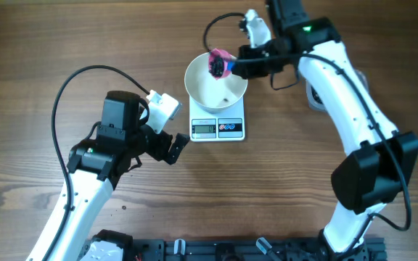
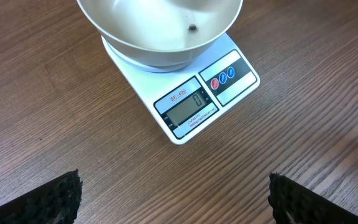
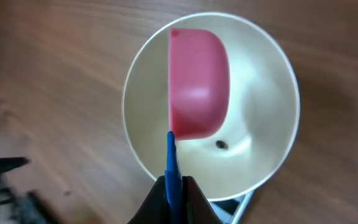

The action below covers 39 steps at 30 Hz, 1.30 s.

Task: Scoop item into bowl and weigh 150g on scale
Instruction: 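Lift filled scoop and carry it over the white bowl, then tip scoop to pour beans into the white bowl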

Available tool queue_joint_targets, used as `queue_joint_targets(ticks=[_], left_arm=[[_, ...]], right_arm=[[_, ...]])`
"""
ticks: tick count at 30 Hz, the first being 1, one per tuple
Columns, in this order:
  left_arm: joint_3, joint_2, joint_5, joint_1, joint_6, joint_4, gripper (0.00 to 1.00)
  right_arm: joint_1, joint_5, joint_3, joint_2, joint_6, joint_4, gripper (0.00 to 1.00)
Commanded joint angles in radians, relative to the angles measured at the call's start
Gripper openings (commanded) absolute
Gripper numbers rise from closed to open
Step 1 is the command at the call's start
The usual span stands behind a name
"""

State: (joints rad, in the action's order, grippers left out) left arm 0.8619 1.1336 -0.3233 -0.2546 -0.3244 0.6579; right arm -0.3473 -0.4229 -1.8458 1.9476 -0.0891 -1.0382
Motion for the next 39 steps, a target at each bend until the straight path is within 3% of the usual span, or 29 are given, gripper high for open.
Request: queue_joint_targets(ticks=[1, 8, 13, 23, 39], left_arm=[[-0.01, 0.006, -0.016, -0.003, -0.001, -0.003, 1.0], [-0.01, 0.006, -0.016, -0.003, -0.001, -0.003, 1.0], [-0.01, 0.006, -0.016, -0.003, -0.001, -0.003, 1.0], [-0.01, 0.006, -0.016, -0.003, -0.001, -0.003, 1.0], [-0.01, 0.006, -0.016, -0.003, -0.001, -0.003, 1.0]], right_arm=[[-0.071, 0.257, -0.04, 0.005, 0.068, -0.018, 0.04], [-0.141, 0.412, -0.04, 0.005, 0.095, -0.037, 0.04], [-0.165, 0.443, -0.04, 0.005, 0.171, -0.038, 0.04], [-0.263, 0.702, -0.04, 0.005, 0.299, -0.032, 0.04], [-0.272, 0.678, -0.04, 0.005, 0.285, -0.031, 0.04]])
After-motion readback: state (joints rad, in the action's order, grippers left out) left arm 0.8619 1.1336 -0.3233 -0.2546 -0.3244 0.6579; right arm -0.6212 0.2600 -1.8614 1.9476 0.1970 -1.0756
